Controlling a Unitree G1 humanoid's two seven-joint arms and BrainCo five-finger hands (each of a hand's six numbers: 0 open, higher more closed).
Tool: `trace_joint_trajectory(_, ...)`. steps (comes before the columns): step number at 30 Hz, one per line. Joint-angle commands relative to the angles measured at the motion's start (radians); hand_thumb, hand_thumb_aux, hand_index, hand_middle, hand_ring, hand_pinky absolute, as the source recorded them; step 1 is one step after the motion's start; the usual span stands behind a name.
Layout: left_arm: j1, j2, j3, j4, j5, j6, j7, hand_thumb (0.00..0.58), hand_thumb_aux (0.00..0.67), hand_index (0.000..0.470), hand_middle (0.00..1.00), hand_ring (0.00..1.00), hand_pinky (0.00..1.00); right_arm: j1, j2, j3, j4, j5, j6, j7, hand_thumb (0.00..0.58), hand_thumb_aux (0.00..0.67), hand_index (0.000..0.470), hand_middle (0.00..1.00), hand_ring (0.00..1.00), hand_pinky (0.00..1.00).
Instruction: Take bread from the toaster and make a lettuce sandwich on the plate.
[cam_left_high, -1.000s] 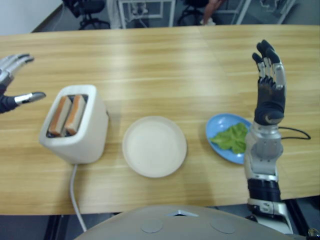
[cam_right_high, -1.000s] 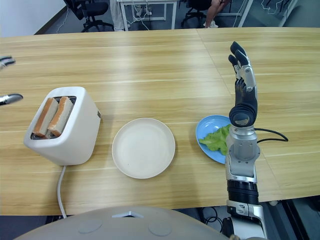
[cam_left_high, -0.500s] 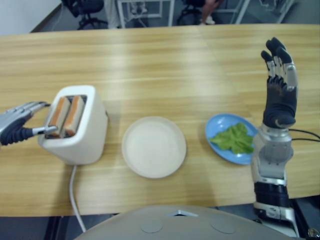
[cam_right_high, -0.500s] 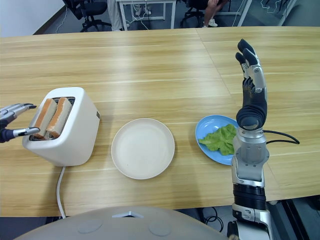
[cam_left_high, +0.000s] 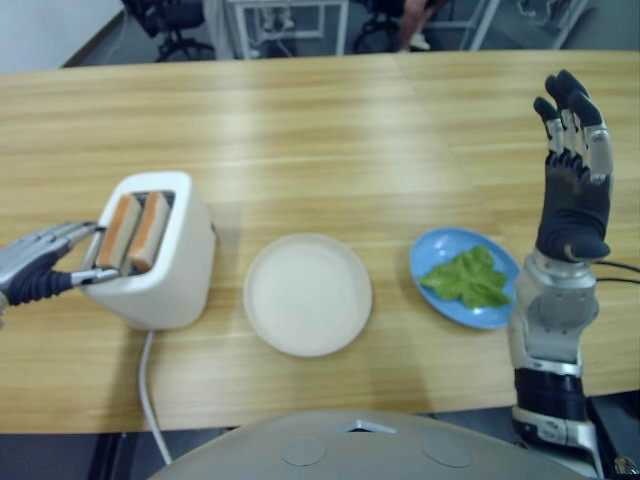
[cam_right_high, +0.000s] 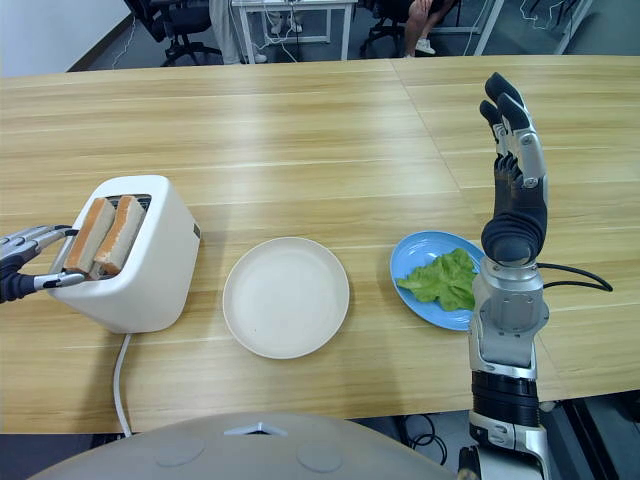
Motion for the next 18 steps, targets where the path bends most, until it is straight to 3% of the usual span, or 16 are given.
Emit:
trace_joint_trajectory(1, -0.007, -0.004, -0.063, -0.011, 0.024, 0.012, -0.012, 0.0, 0.0, 0.0, 0.0, 0.0, 0.0, 0.004, -0.005, -0.011, -0.008, 0.006, 0.01, 0.008, 0.0, 0.0, 0.0, 0.0, 0.0, 0.0)
trace_joint_trajectory(18, -0.079, -0.028, -0.158, -0.022, 0.073, 0.137, 0.024, 0.0, 0.0, 0.0, 0.0, 0.0, 0.0, 0.019, -0.006, -0.018, -0.012, 0.006, 0.006, 0.012, 0.0, 0.0, 0.0, 0.0, 0.0, 0.0)
